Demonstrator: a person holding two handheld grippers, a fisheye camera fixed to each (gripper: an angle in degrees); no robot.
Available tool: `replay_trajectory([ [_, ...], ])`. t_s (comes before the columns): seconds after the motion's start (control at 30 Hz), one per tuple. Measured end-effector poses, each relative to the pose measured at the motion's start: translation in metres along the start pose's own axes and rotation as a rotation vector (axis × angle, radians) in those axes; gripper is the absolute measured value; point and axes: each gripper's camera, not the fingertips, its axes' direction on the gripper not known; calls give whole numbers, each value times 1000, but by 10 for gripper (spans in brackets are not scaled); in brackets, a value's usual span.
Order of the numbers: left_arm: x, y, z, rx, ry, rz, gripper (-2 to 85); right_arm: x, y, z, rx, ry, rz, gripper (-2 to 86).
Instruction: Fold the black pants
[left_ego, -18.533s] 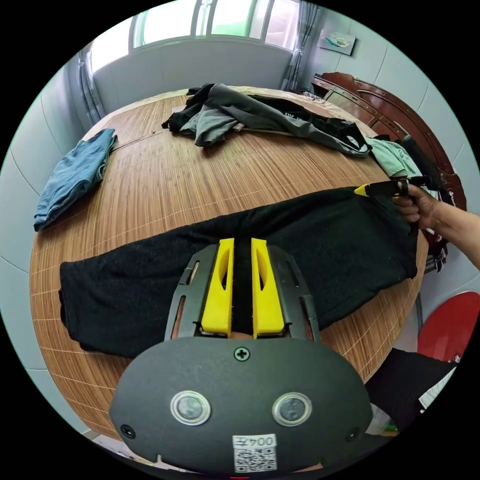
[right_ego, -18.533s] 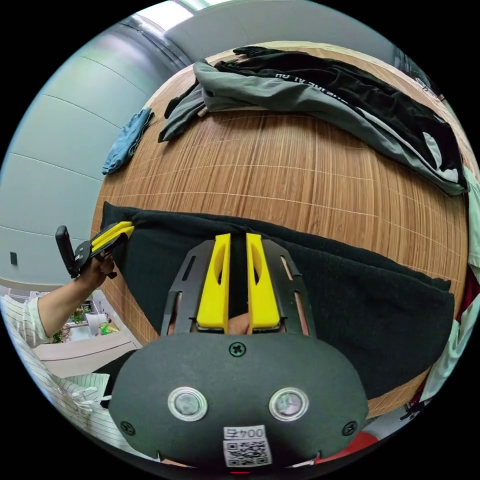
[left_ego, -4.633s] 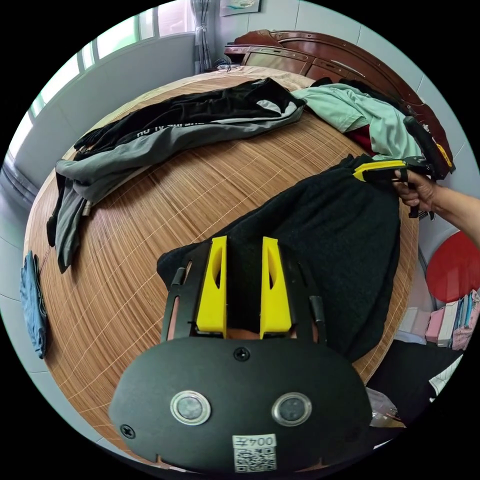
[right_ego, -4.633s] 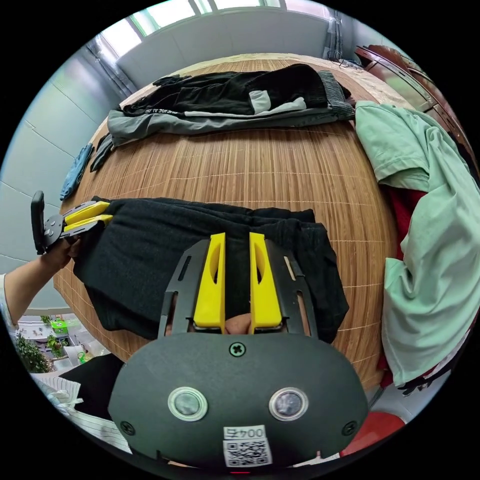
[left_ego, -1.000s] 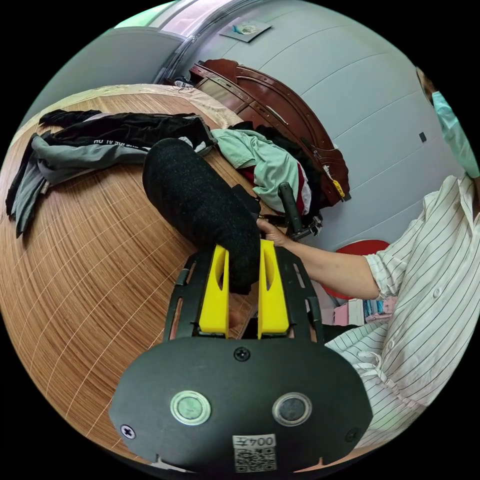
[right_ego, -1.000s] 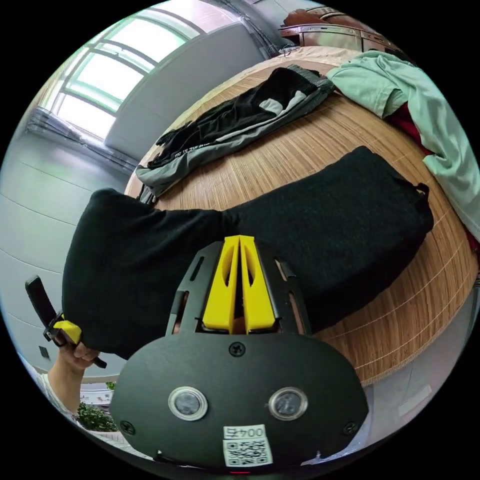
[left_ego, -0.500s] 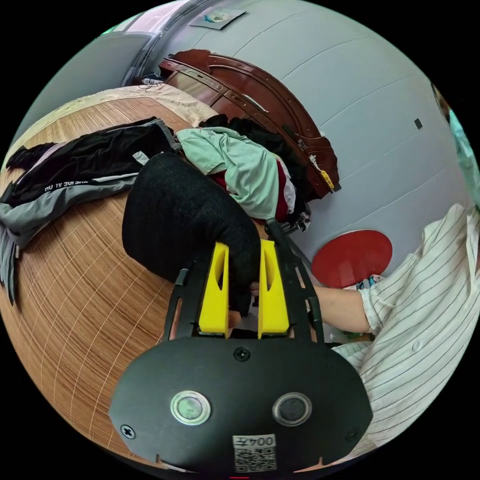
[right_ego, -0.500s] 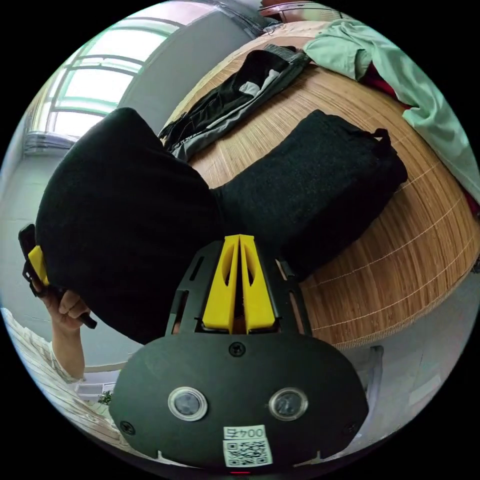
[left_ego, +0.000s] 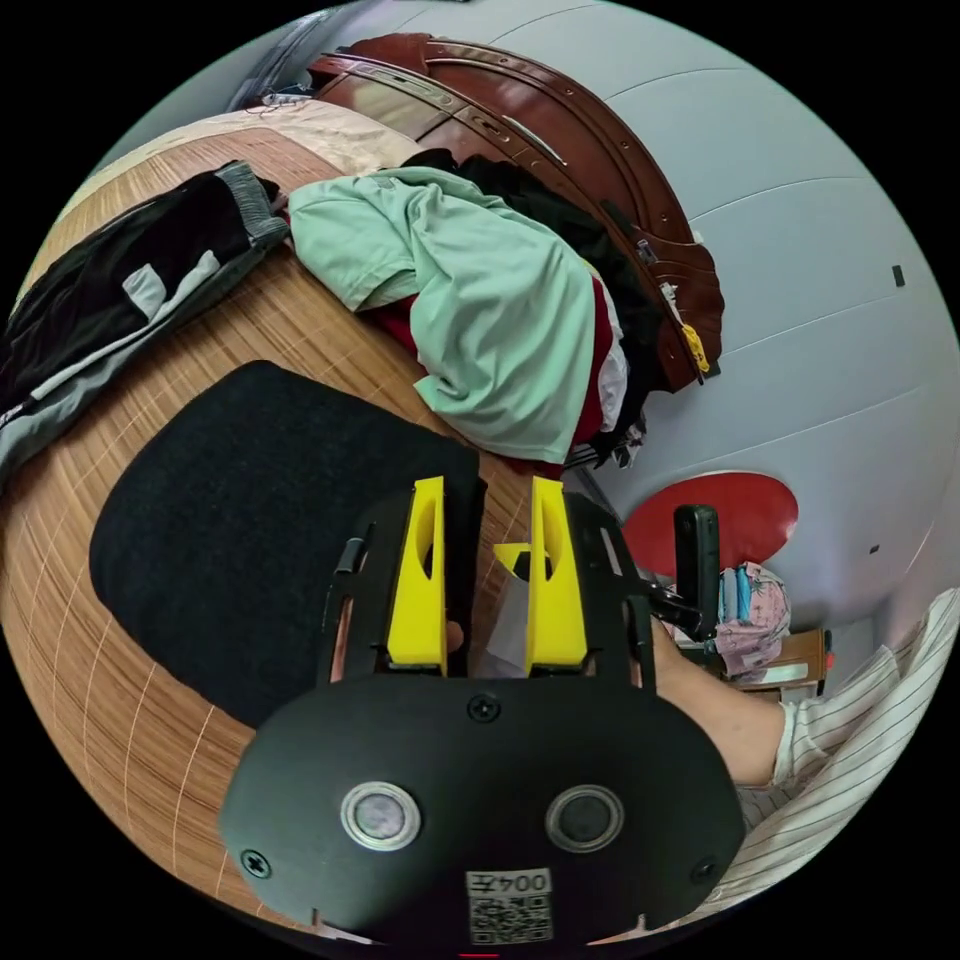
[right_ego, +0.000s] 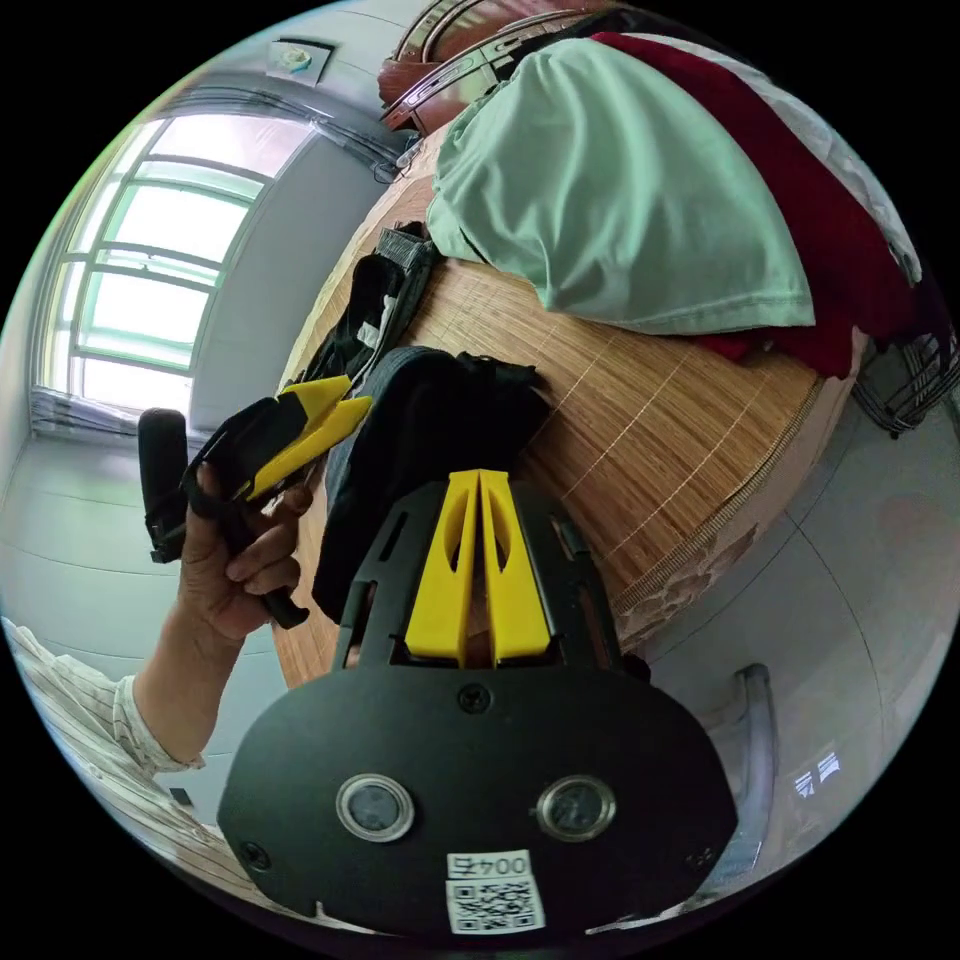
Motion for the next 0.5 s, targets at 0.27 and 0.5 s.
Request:
replay_trajectory([
  [0.27, 26, 19, -95, 226, -413, 135, 105, -95, 33, -34, 125, 135, -368, 44],
  [0.5, 73, 65, -44, 204, -494, 259, 128, -156, -11, -1, 144, 207, -635, 79],
])
